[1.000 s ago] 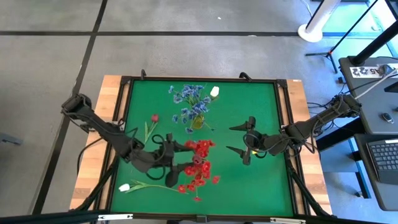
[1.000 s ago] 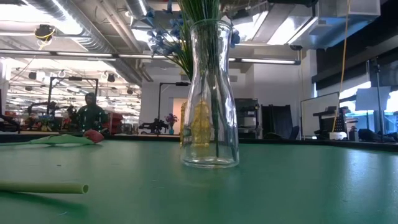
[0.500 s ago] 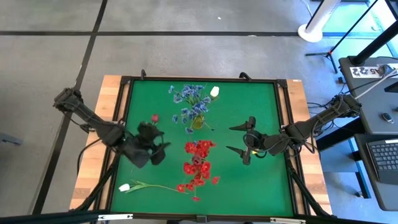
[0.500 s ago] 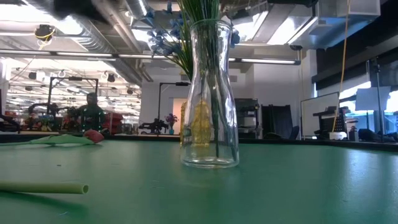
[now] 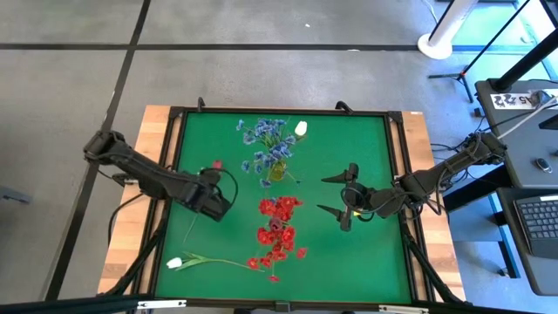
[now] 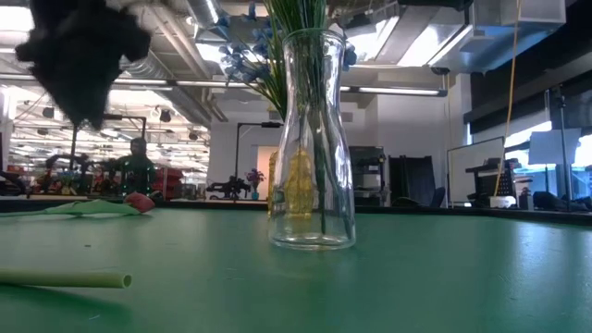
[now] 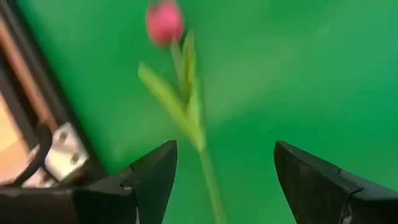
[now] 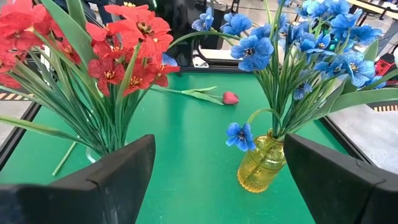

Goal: Sort flowers into vase by color
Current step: Put the dark red flower into the transparent flower vase

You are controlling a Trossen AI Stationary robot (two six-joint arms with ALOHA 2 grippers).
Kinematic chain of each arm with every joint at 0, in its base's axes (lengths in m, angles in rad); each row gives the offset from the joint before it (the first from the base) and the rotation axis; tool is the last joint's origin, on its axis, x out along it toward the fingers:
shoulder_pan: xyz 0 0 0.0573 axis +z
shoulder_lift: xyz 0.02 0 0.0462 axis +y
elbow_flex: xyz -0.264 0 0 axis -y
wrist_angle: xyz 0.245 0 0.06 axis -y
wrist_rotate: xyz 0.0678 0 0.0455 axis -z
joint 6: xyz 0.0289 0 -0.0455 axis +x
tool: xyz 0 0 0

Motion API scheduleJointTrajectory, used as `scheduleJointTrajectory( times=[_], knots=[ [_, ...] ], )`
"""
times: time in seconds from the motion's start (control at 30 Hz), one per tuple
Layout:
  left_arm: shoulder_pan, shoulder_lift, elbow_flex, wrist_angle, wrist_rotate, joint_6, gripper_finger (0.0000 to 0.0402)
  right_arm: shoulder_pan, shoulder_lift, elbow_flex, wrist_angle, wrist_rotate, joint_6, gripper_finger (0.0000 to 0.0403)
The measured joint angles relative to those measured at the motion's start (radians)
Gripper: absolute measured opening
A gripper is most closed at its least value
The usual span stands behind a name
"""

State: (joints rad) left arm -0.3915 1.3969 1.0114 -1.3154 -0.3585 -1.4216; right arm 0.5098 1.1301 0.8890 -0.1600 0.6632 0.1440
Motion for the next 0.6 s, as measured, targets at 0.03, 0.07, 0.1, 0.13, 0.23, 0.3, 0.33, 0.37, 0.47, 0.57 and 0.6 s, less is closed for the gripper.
scheduleJointTrajectory(
  times=[0.03, 0.07, 0.1, 0.13, 0.23, 0.3, 0.33, 0.37, 0.47, 0.57, 0.6],
  knots=[
    [0.009, 0.005, -0.023, 0.001, 0.037, 0.020, 0.0259, 0.000, 0.000, 0.000, 0.000, 0.000, 0.000, 0.0353],
    [0.015, 0.006, -0.051, 0.009, 0.062, 0.038, 0.0258, 0.000, 0.000, 0.000, 0.000, 0.000, 0.000, 0.0353],
    [0.019, 0.005, -0.080, 0.029, 0.078, 0.048, 0.0256, 0.000, 0.000, 0.000, -0.002, 0.000, 0.000, 0.0353],
    [0.021, -0.001, -0.111, 0.052, 0.091, 0.060, 0.0255, 0.000, 0.000, 0.000, -0.006, 0.000, 0.001, 0.0353],
    [0.025, -0.028, -0.205, 0.080, 0.131, 0.062, 0.0253, 0.000, 0.000, 0.000, -0.024, 0.000, 0.009, 0.0353],
    [0.038, -0.052, -0.260, 0.155, 0.144, 0.062, 0.0253, 0.000, 0.001, 0.000, -0.032, 0.000, 0.012, 0.0353],
    [0.048, -0.064, -0.288, 0.204, 0.147, 0.065, 0.0253, 0.000, 0.001, 0.000, -0.031, 0.000, 0.012, 0.0353],
    [0.061, -0.078, -0.316, 0.264, 0.149, 0.075, 0.0253, 0.000, 0.001, 0.000, -0.031, 0.000, 0.013, 0.0353],
    [0.111, -0.104, -0.385, 0.429, 0.175, 0.131, 0.0253, 0.000, 0.001, 0.000, -0.031, 0.000, 0.012, 0.0353],
    [0.171, -0.108, -0.431, 0.449, 0.177, 0.172, 0.0253, 0.000, 0.001, 0.000, -0.028, 0.000, 0.012, 0.0353],
    [0.191, -0.108, -0.442, 0.453, 0.177, 0.180, 0.0253, 0.000, 0.001, 0.000, -0.029, 0.000, 0.012, 0.0353]
  ],
)
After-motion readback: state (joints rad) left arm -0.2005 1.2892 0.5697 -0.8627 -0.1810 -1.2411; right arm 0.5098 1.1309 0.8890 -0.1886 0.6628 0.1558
